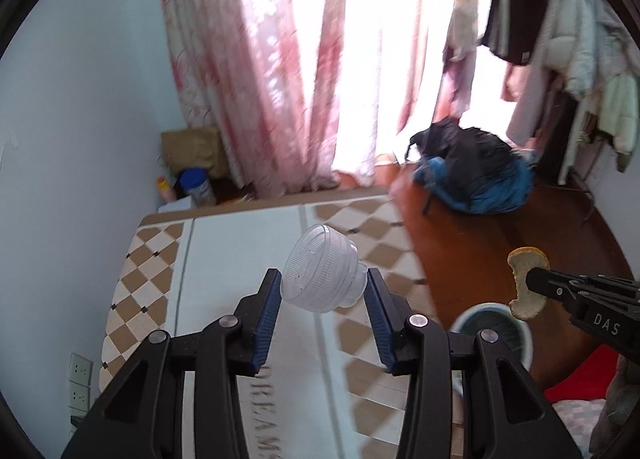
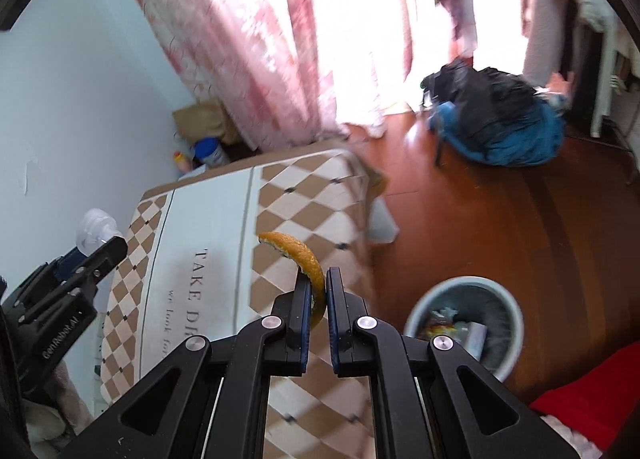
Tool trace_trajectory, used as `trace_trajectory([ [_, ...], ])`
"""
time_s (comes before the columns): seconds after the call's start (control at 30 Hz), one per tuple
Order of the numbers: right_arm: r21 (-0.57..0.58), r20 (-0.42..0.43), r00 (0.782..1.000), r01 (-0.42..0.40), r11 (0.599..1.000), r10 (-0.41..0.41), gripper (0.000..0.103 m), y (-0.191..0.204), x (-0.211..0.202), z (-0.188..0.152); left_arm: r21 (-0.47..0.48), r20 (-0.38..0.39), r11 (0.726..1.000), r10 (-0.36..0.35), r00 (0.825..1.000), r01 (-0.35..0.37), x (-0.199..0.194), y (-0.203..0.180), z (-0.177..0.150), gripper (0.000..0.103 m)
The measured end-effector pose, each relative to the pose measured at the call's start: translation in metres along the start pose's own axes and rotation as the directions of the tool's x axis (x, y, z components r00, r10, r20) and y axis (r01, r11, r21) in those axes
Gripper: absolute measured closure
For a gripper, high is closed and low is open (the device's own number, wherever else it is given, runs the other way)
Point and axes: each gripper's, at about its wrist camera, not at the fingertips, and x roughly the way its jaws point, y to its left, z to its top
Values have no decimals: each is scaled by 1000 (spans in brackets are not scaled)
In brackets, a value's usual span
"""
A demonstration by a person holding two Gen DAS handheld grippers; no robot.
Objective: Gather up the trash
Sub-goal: 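Carry the cup and banana peel over the bin and release both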
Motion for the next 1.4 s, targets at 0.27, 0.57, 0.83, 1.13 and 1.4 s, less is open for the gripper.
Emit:
trace_trajectory([
  [0.27,124,65,992,102,987,-111,95,-89,-86,-48,125,25,981,-155,988,150,-45,-103,-11,64],
  [0.57,303,-49,985,170,938,-163,95,-205,-62,-98,220,-94,935,-263,960,277,0,-216,-31,64],
  [0.83,408,-183,979,159,899,-90,95,-279,24,-120,173,-347,900,-324,880,400,92,-275,-52,64],
  [1.13,453,-300,954,158,877,-17,74,-318,109,-125,73,-489,917,-310,815,393,156,-285,-59,10],
  [1.4,411,-380,922,239,880,-73,0,-314,103,-134,123,-507,944,-206,837,307,153,-269,-65,5],
])
